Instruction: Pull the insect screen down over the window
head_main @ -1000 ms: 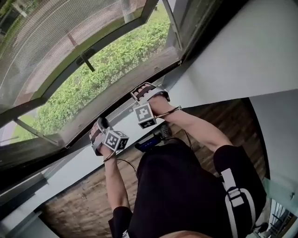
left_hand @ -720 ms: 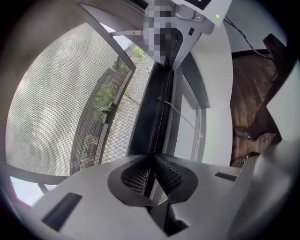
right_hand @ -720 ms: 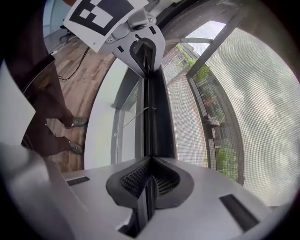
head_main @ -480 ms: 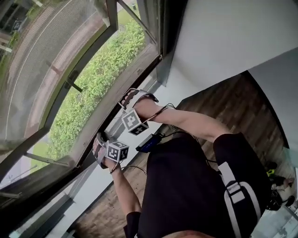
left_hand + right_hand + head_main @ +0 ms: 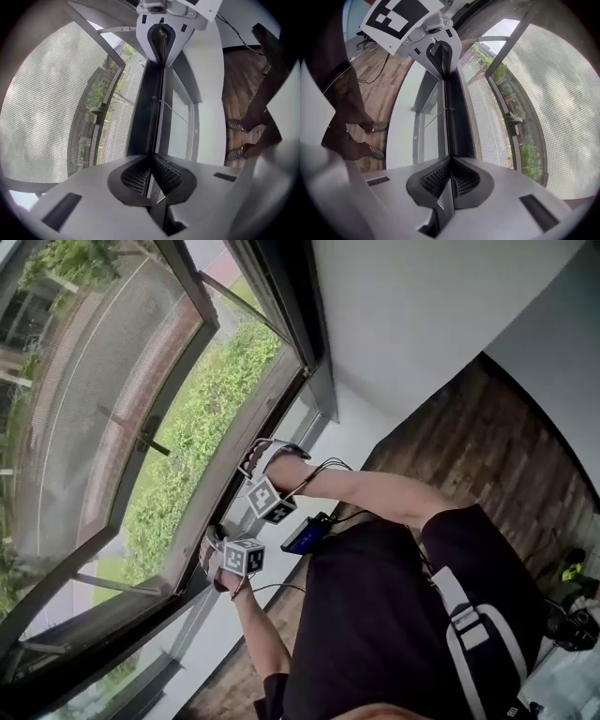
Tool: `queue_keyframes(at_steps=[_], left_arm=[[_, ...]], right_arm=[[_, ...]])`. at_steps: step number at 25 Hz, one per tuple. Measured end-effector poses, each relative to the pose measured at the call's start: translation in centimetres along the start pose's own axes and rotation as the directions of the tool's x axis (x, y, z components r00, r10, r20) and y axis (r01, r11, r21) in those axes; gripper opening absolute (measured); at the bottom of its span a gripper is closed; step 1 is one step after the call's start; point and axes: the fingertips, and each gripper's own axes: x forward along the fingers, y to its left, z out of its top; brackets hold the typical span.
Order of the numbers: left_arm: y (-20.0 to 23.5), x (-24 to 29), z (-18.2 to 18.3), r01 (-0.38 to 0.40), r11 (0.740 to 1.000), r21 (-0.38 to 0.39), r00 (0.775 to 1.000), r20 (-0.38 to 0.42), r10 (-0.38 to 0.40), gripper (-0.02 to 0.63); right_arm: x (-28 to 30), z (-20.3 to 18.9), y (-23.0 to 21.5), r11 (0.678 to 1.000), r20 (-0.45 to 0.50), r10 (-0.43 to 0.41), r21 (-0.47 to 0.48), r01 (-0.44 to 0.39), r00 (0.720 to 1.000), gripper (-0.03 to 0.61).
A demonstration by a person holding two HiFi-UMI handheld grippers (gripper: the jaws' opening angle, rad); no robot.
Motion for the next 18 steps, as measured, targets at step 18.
queue_keyframes(at_steps=[18], left_arm=[[1.1,-0.2,-0.7,-0.039,0.999,-0.016,0.999,-0.025,0.038,0.023]], right_arm=[[-1.0,0.3,-1.3,0.998,-0.001,-0.062,-0.028,0.061,0.998,0.014]])
